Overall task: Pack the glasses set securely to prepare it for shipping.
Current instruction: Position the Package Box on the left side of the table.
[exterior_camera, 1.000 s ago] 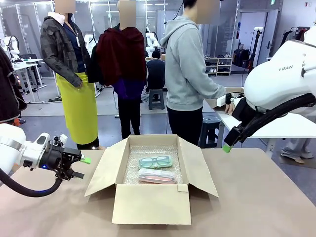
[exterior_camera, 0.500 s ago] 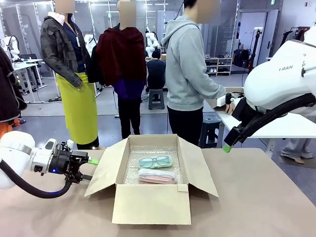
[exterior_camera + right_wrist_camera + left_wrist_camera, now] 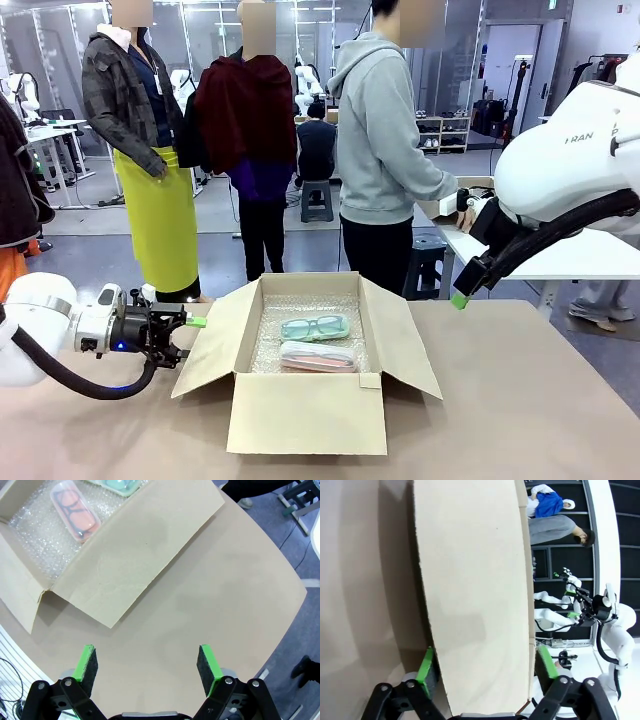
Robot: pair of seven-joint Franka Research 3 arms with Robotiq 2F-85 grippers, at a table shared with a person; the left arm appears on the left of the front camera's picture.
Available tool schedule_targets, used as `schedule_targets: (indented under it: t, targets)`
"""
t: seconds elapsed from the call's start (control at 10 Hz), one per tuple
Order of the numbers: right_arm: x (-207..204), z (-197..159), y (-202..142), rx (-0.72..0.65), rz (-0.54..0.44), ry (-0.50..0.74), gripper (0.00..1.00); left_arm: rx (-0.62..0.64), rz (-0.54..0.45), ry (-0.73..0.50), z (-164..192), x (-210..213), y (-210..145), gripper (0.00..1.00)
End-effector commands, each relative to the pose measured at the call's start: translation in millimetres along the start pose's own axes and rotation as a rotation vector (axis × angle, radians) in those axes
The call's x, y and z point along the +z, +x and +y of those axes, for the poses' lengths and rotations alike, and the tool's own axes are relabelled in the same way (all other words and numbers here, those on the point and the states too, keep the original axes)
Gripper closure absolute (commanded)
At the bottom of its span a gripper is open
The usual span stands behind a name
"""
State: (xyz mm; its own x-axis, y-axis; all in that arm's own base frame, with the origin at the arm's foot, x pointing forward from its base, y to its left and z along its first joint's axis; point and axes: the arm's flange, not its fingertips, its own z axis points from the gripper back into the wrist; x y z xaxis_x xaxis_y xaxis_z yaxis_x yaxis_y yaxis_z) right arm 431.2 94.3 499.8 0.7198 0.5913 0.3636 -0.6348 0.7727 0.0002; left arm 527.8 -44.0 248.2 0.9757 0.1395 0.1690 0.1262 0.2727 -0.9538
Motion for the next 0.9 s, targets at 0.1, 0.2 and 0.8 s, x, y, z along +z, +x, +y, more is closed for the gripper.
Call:
schedule_targets:
  t: [0.1, 0.2, 0.8]
  targets:
    - [2.5, -1.1, 1.1, 0.017, 0.008, -0.006, 0.0, -0.033, -0.01, -0.064, 3.5, 6.8, 2.9, 0.29]
    - [2.5, -1.1, 1.1, 0.017, 0.008, -0.006, 0.0, -0.038, -0.012, -0.071, 1.6, 8.7, 2.2, 0.37]
    - [2.5, -1.1, 1.1, 0.017, 0.008, -0.006, 0.0, -0.065, -0.003, -0.074, -4.7, 8.8, 1.4, 1.0]
